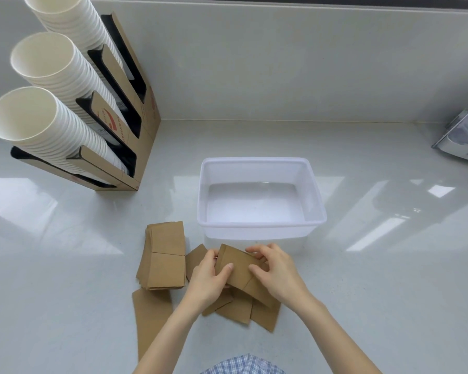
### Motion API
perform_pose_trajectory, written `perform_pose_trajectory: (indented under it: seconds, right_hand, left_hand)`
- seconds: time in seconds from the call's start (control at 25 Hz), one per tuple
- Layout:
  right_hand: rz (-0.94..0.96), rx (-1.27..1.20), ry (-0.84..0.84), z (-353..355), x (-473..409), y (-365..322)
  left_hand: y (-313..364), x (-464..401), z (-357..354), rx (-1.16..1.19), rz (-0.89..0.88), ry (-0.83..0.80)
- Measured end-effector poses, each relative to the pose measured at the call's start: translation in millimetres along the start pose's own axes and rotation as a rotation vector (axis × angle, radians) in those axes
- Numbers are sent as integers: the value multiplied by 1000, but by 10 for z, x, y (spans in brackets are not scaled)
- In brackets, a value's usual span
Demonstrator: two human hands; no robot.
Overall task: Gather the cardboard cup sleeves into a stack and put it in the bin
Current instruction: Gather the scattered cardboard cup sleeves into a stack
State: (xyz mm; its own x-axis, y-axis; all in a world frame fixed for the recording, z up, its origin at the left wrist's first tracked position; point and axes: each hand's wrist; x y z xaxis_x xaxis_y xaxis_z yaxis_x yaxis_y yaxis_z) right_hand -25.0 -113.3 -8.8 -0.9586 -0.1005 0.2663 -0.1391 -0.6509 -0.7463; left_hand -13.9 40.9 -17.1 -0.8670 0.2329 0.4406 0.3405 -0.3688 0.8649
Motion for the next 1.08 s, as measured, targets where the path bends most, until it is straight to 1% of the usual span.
perform_pose_trajectory:
  seconds: [0.12,0.2,0.28,0.36,0.44,0.56,0.72,0.92,1.0,1.08]
  right_hand:
    - [-48,-26,57,61,34,74]
    - [-138,11,77,130,81,178]
    - [-264,83,14,171,132,273]
    - [-340,168,-50,161,156,304]
    - [-377,212,-57,140,154,288]
    - [-408,202,-41,137,137,266]
    - [-367,38,14,156,173,273]
    - [-364,-297,209,339,241,343]
    - [-304,-408,296,431,270,353]
    - [-195,-490,369,511,297,305]
  left_hand:
    - [-6,-17,43,-19,2,47]
    - [1,-12,72,-13,2,43]
    - [13,-2,81,-13,-6,37]
    - [15,-2,84,-23,-12,42]
    - [16,-9,89,-39,-12,45]
    - [20,-9,104,-56,-9,52]
    - [25,-13,124,-83,-9,58]
    - [35,-14,133,-100,-7,65]
    - [47,-5,132,-101,-12,63]
    - [58,2,122,-99,-9,56]
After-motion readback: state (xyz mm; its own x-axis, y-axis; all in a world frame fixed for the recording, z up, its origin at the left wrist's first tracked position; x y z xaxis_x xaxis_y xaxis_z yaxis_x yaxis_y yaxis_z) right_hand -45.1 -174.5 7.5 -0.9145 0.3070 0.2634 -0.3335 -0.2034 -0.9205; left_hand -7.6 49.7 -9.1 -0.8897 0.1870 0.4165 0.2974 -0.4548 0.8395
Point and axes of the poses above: each hand's wrist, its own x-axis away from the middle knuckle, its own z-axis out of the back of the hand, y = z × x, and after that the axes turned 6 degrees about -y, right-handed
